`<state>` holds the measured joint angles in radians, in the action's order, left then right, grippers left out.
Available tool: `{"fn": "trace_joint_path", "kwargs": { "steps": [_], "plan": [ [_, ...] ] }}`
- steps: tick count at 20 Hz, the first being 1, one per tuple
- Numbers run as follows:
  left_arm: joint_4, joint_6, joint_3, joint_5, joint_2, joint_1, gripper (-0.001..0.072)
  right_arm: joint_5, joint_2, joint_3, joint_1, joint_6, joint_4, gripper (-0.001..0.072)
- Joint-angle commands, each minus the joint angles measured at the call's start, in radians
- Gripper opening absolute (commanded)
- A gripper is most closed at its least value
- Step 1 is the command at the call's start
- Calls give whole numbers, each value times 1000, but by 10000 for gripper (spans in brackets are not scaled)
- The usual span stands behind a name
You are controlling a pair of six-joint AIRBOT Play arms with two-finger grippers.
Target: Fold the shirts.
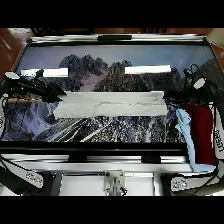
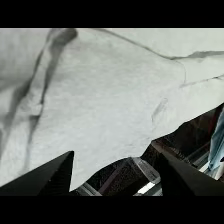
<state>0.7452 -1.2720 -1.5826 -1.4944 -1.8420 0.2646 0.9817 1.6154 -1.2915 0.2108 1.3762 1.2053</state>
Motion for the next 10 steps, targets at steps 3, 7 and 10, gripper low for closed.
{"fn": "trace_joint_path", "kwargs": {
  "steps": [3,7,10],
  "plan": [
    [2,34,-1,-16,98,-12,581,9,84,-2,16,-16,-147,620],
    [2,49,-1,24,171,-39,581,29,141,-2,15,8,-241,620],
    [0,48,-1,55,198,-79,581,95,161,-2,-8,6,-253,546]
  ]
}}
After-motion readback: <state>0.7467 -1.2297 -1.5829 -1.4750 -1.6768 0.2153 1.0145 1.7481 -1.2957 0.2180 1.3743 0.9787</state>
